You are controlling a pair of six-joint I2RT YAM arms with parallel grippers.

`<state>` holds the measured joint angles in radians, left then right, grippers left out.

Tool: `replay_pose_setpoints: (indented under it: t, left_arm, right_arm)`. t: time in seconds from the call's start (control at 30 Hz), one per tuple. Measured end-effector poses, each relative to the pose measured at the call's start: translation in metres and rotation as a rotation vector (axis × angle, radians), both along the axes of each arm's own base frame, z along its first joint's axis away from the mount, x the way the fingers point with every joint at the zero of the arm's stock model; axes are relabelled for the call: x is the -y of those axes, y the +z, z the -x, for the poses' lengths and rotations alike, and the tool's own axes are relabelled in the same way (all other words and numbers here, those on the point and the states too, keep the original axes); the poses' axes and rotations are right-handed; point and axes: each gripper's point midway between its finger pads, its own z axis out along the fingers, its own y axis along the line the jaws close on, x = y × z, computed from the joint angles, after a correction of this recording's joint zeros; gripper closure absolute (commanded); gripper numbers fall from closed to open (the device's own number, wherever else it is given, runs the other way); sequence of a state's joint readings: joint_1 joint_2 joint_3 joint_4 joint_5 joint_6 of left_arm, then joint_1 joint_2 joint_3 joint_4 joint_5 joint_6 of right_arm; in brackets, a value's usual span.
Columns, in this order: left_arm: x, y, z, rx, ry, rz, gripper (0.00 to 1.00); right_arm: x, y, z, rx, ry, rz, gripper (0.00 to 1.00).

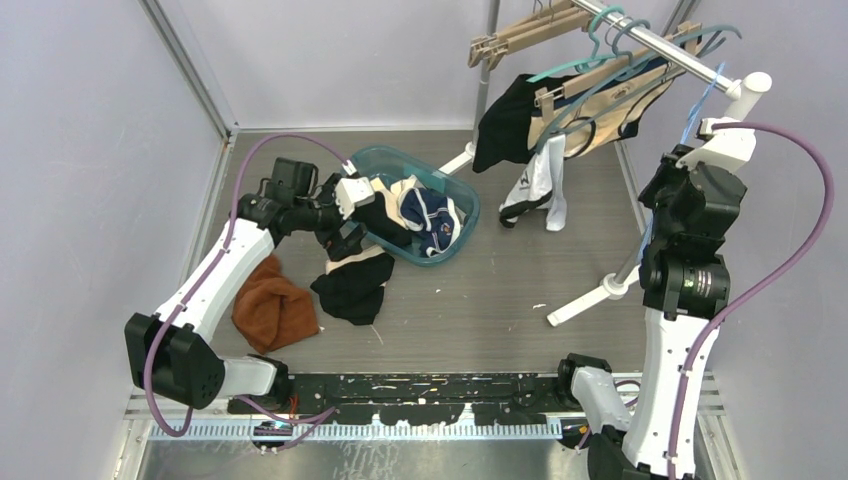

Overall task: Remove the underwear clipped to the hanger
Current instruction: Place the hanger on the clothesline, then pick up the underwear from the center of the board.

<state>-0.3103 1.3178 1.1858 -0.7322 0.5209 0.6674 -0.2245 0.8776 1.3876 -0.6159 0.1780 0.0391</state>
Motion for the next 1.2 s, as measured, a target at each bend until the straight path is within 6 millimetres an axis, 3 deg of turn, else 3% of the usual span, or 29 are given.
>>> replay_pose_setpoints:
  t: [0.17, 0.47, 0.63, 0.97, 1.2]
  left_arm:
    - [-0.001, -0.003, 0.002, -0.003, -0.001, -0.002, 0.02]
    - [-0.005, 0.006, 0.014, 0.045, -0.002, 0.012, 0.02]
    - [-0.006, 0.007, 0.019, 0.062, -0.002, 0.017, 0.02]
    - [-0.010, 0.010, 0.028, 0.077, 0.010, 0.023, 0.02]
    - [-0.014, 0.015, 0.029, 0.093, 0.035, 0.023, 0.02]
  right_arm:
    - [-0.007, -0.005, 0.009, -0.003, 0.034, 0.005, 0.48]
    - [-0.024, -0.017, 0.021, -0.071, 0.124, 0.013, 0.15]
    - [-0.032, 0.001, 0.036, -0.073, 0.164, 0.046, 0.01]
    - [-0.055, 0.060, 0.077, 0.008, 0.266, 0.170, 0.00]
    - [-0.100, 0.064, 0.081, -0.018, 0.558, 0.266, 0.00]
